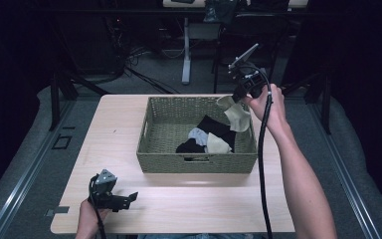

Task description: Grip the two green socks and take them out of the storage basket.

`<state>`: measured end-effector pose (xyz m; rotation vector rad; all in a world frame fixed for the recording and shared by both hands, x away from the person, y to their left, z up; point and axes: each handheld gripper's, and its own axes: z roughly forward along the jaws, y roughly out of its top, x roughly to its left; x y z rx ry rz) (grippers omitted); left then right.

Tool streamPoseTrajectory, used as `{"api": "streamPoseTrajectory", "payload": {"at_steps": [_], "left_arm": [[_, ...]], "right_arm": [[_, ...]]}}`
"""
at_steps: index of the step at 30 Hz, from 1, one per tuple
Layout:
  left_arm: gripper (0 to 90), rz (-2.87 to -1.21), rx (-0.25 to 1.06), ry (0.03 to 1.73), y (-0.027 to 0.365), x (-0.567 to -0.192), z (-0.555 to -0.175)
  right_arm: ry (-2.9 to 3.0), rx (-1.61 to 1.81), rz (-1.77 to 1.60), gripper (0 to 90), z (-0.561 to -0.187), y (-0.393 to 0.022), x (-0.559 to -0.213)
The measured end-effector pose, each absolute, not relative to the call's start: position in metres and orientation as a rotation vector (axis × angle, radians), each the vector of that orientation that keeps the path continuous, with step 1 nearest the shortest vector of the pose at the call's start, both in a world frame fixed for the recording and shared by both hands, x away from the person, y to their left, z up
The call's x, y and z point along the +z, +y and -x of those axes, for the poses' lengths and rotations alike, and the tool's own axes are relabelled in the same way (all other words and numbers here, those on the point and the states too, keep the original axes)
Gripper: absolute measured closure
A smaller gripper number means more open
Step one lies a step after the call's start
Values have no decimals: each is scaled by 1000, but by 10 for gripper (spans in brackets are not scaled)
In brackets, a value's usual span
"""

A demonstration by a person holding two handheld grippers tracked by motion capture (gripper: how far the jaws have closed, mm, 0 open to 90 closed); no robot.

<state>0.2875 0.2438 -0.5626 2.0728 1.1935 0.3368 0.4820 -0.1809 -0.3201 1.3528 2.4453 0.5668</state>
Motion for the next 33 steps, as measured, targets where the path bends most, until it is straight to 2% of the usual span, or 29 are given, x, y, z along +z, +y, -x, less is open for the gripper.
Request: {"api": "streamPoseTrajectory", "payload": {"at_steps": [9, 19, 33], "left_arm": [[2, -2072, 338, 1193, 244, -563, -287], [2, -2079, 322, 1189, 244, -562, -288], [2, -2080, 326, 1191, 244, -562, -288]], "right_arm": [[2405, 579, -1369, 879, -475, -195, -307], [2324, 575, -1423, 878, -459, -237, -295], [2255, 546, -1526, 880, -450, -284, -312]]}}
